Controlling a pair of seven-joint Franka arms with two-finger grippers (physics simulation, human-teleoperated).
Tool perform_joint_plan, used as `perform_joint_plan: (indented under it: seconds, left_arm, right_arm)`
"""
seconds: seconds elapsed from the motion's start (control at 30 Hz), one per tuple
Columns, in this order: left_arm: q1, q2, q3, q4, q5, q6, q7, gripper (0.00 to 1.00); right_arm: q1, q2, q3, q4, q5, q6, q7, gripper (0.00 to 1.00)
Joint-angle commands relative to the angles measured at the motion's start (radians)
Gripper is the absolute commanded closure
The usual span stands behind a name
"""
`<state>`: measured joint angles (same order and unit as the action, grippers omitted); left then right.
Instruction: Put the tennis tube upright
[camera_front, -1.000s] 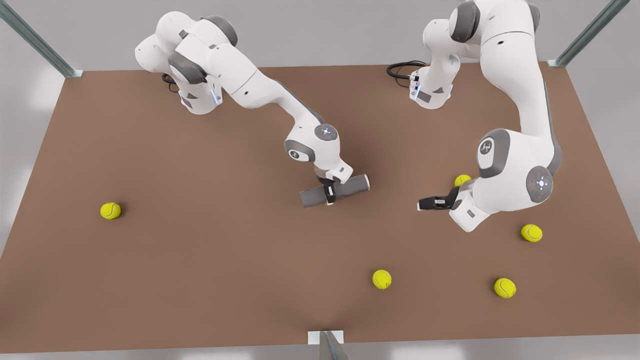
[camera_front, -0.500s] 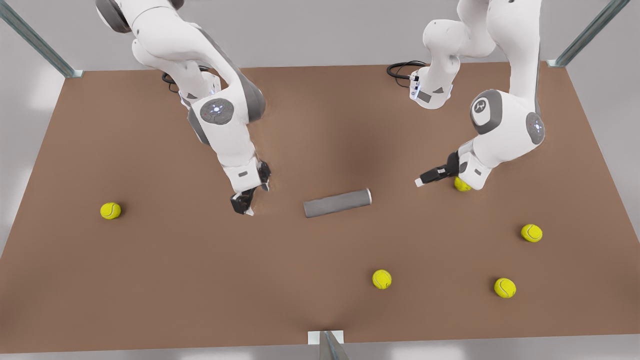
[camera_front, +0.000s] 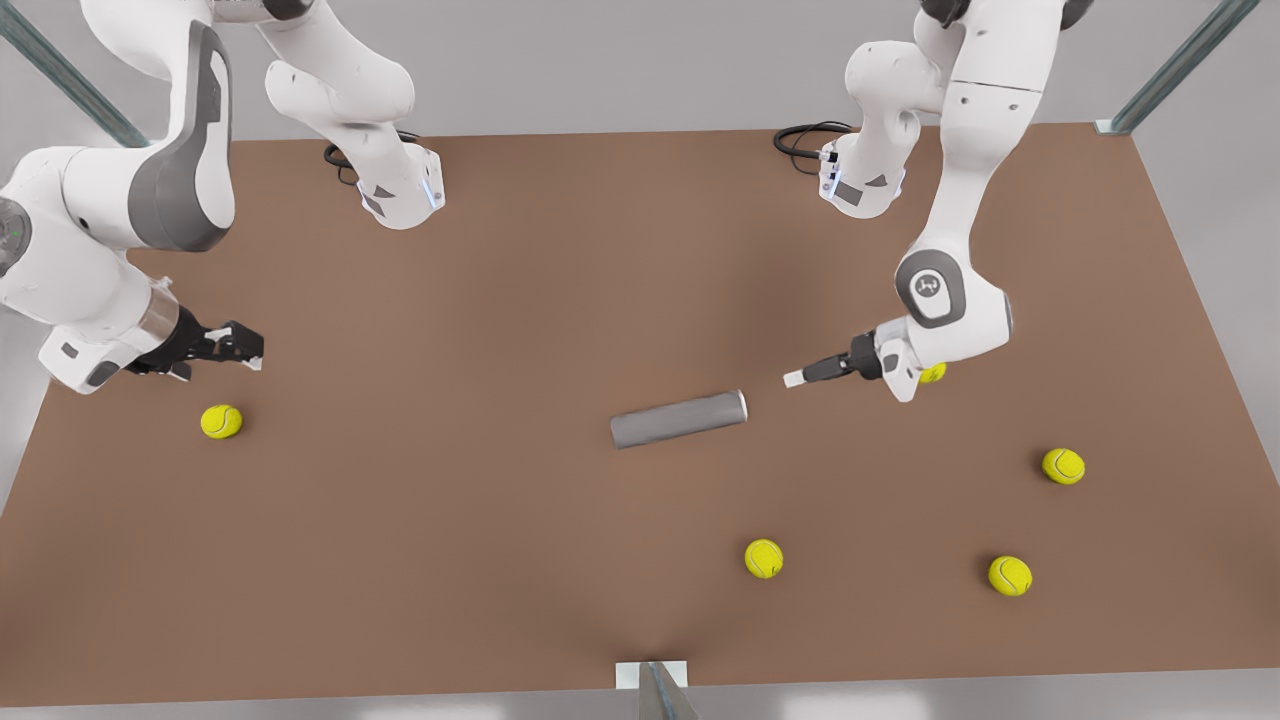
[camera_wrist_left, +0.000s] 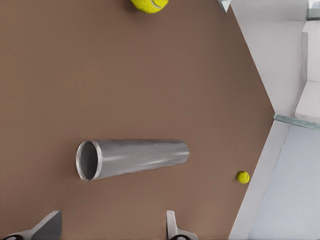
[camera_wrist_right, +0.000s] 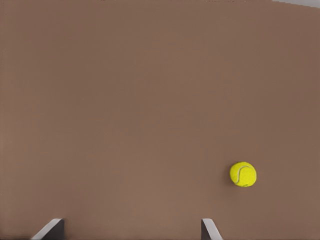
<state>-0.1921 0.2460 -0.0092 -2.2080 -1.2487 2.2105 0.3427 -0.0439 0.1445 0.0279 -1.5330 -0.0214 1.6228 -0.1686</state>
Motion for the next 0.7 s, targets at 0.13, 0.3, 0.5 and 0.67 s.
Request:
perform_joint_plan:
  seconds: [0.13,0.3,0.5,0.67]
  left_arm:
    - [-0.001,0.073,0.0,0.028,-0.143,0.0,0.082,0.01]
    - [-0.015,0.145,-0.032,0.07,-0.199,0.009,0.119,0.01]
    - [-0.007,0.222,-0.06,0.108,-0.23,0.014,0.188,0.01]
    - [-0.009,0.268,-0.06,0.129,-0.248,0.021,0.226,0.01]
  right_arm:
    - [0.009,0.023,0.01,0.001,-0.009,0.014,0.04,0.0]
    - [0.007,0.035,0.046,0.001,0.001,0.023,0.038,0.0]
    - [-0.008,0.061,0.044,0.001,-0.014,0.043,0.032,0.0]
    - [-0.013,0.063,0.037,-0.002,-0.014,0.058,0.034,0.0]
